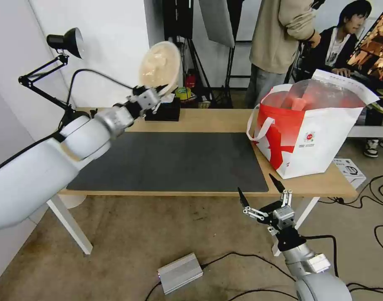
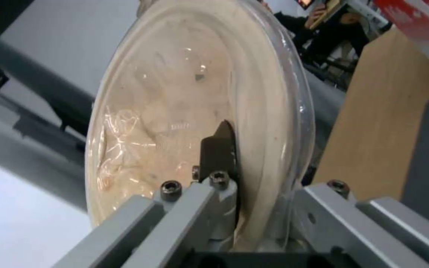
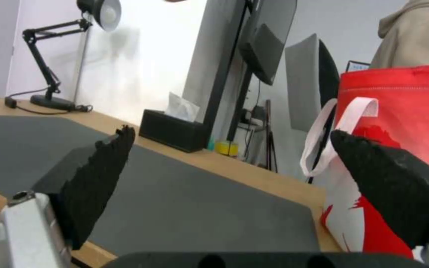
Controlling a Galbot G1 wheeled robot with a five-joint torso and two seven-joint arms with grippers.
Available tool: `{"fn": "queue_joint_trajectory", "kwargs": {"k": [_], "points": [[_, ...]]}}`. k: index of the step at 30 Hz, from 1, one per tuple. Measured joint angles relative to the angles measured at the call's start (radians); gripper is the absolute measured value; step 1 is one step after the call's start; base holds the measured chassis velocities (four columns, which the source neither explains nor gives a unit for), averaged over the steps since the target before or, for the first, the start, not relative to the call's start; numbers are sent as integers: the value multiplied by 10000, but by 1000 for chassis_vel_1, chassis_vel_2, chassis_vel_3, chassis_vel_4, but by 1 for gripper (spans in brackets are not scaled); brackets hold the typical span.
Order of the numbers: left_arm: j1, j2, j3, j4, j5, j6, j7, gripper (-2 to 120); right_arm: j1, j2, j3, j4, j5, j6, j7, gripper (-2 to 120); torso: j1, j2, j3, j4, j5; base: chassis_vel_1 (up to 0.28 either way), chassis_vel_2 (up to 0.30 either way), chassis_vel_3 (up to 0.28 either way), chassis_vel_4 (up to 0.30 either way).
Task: Pick up the trash from the table and place it into the takeout bag.
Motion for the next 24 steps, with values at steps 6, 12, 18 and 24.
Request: {"fn": "queue_joint_trajectory", "kwargs": {"k": [6, 12, 18, 24], "points": [[-1253, -969, 1150, 715, -64, 143, -251, 1, 0, 0, 0, 0, 0, 0, -1, 100, 1, 0, 0, -1, 1, 0, 0, 0, 0], [-1966, -1897, 1888, 1375, -96, 188, -413, 1, 0, 0, 0, 1, 0, 0, -1, 100, 0, 0, -1, 1, -1, 0, 0, 0, 0], [-2346, -2717, 2341, 2020, -17, 187, -535, 1, 0, 0, 0, 0, 0, 0, -1, 100, 0, -1, -1, 0, 0, 0, 0, 0, 0], [-2675, -3873, 2664, 3078, 238, 62, -617, 1, 0, 0, 0, 0, 0, 0, -1, 100, 1, -1, -1, 0, 1, 0, 0, 0, 0]]}}
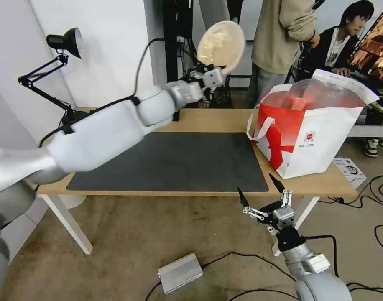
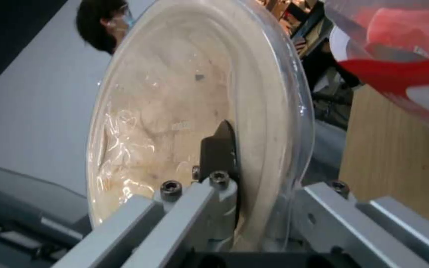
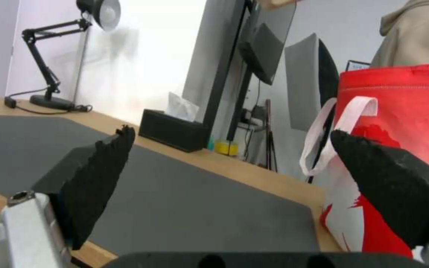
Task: Pick up the trash from the table and place it into the takeout bag.
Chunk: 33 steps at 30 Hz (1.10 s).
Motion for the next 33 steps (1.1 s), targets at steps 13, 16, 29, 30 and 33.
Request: {"fn": "queue_joint_trajectory", "kwargs": {"k": [13, 16, 29, 30, 33], "points": [[-340, -1476, 262, 1892, 1127, -810, 22, 1, 0, 0, 0, 0, 0, 0, 0, 100, -2, 0, 0, 3, -2, 0, 0, 0, 0], [-351, -1693, 284, 2190, 1467, -990, 30, 1, 0, 0, 0, 0, 0, 0, 0, 100, -1, 0, 0, 3, -3, 0, 0, 0, 0], [-354, -4199, -16, 5005, 3760, -2118, 94, 1, 0, 0, 0, 0, 0, 0, 0, 100, -2, 0, 0, -3, 0, 0, 0, 0, 0], [-355, -4448, -102, 5361, 4036, -2312, 101, 1, 0, 0, 0, 0, 0, 0, 0, 100, -1, 0, 0, -6, 0, 0, 0, 0, 0], [-457, -4693, 46, 5780, 4104, -2442, 106, 1, 0, 0, 1, 0, 0, 0, 0, 100, -1, 0, 0, -5, 1, 0, 0, 0, 0]]}}
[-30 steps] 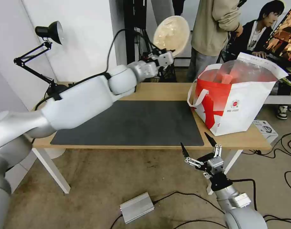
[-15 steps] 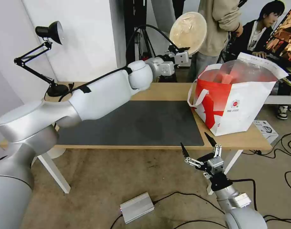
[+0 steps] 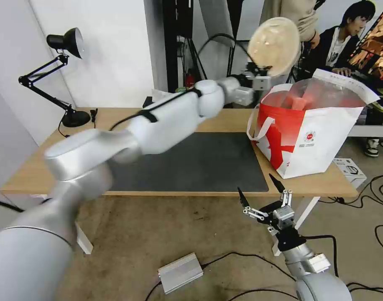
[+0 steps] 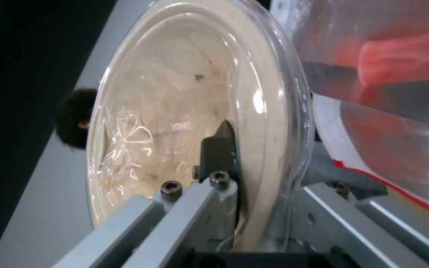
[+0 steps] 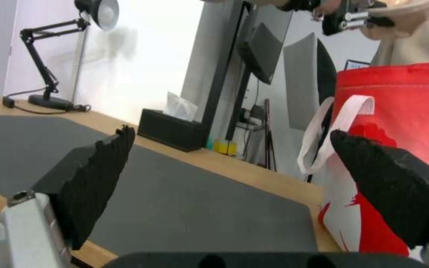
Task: Pick up the trash from the table and place it into the takeout bag.
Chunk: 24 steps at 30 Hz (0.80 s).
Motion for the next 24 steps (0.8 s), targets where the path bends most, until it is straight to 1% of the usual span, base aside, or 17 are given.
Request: {"fn": "queue_joint_trajectory", "kwargs": {"k": [3, 5, 8, 12, 13, 15, 17, 24], "points": [[-89, -40, 412, 103, -281, 45, -20, 1, 0, 0, 0, 0, 0, 0, 0, 100, 0, 1, 1, 9, -4, 0, 0, 0, 0], [-88, -39, 437, 103, -291, 51, -21, 1, 0, 0, 0, 0, 0, 0, 0, 100, 0, 0, 0, 9, -4, 0, 0, 0, 0], [-98, -26, 614, 105, -313, 74, -27, 1, 0, 0, 0, 0, 0, 0, 0, 100, -1, 1, -1, 8, -5, 0, 0, 0, 0], [-241, -9, 1199, 164, -389, 99, -15, 1, 0, 0, 0, 0, 0, 0, 0, 100, -1, 2, 0, 6, -4, 0, 0, 0, 0], [-241, -9, 1199, 164, -389, 99, -15, 1, 0, 0, 0, 0, 0, 0, 0, 100, -1, 2, 0, 6, -4, 0, 0, 0, 0], [-264, -2, 1392, 187, -392, 110, 57, 1, 0, 0, 0, 0, 0, 0, 0, 100, -1, 2, 0, 6, -4, 0, 0, 0, 0], [-278, 5, 1720, 274, -370, 142, 260, 1, 0, 0, 0, 0, 0, 0, 0, 100, -1, 2, 0, 5, -4, 0, 0, 0, 0], [-276, 14, 2116, 357, -237, 151, 341, 1, 0, 0, 0, 0, 0, 0, 0, 100, -1, 2, 0, 7, -5, 0, 0, 0, 0]]}}
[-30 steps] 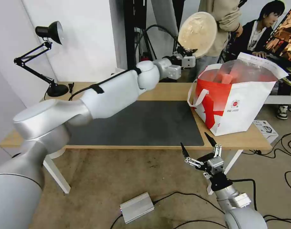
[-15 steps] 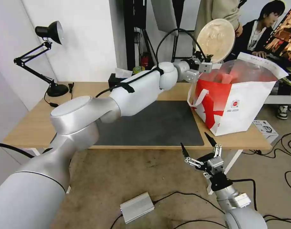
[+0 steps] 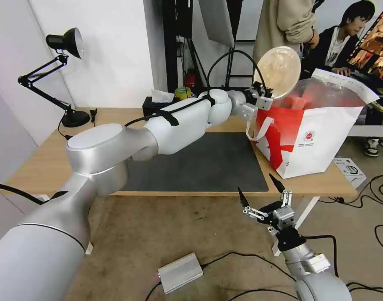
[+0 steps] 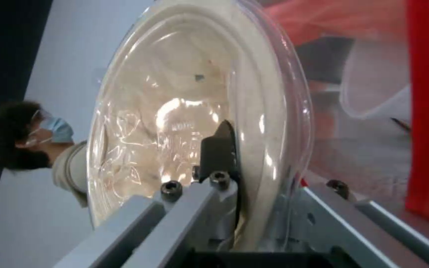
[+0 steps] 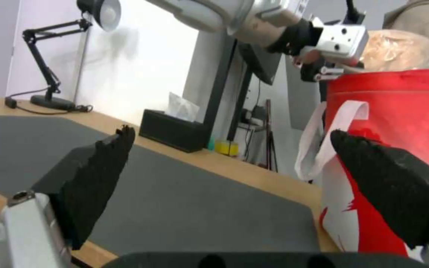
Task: Pick up the trash from the table and place it into the takeout bag.
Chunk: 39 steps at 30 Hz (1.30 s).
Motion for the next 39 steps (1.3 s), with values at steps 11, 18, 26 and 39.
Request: {"fn": "queue_joint_trajectory", "kwargs": {"k": [11, 18, 26, 39], "points": [[-134, -7, 688, 21, 20, 51, 90, 1, 0, 0, 0, 0, 0, 0, 0, 100, 0, 0, 0, -1, 0, 0, 0, 0, 0], [-145, -8, 848, 4, 22, 117, 246, 1, 0, 0, 0, 0, 0, 0, 0, 100, 0, 0, 0, -1, 0, 0, 0, 0, 0], [-228, -9, 949, -64, 95, 119, 508, 1, 0, 0, 0, 0, 0, 0, 0, 100, 0, 0, 0, -1, 0, 0, 0, 0, 0], [-373, -9, 1040, -87, 357, -53, 739, 1, 0, 0, 0, 0, 0, 0, 0, 100, 0, 0, 0, -1, 0, 0, 0, 0, 0]]}}
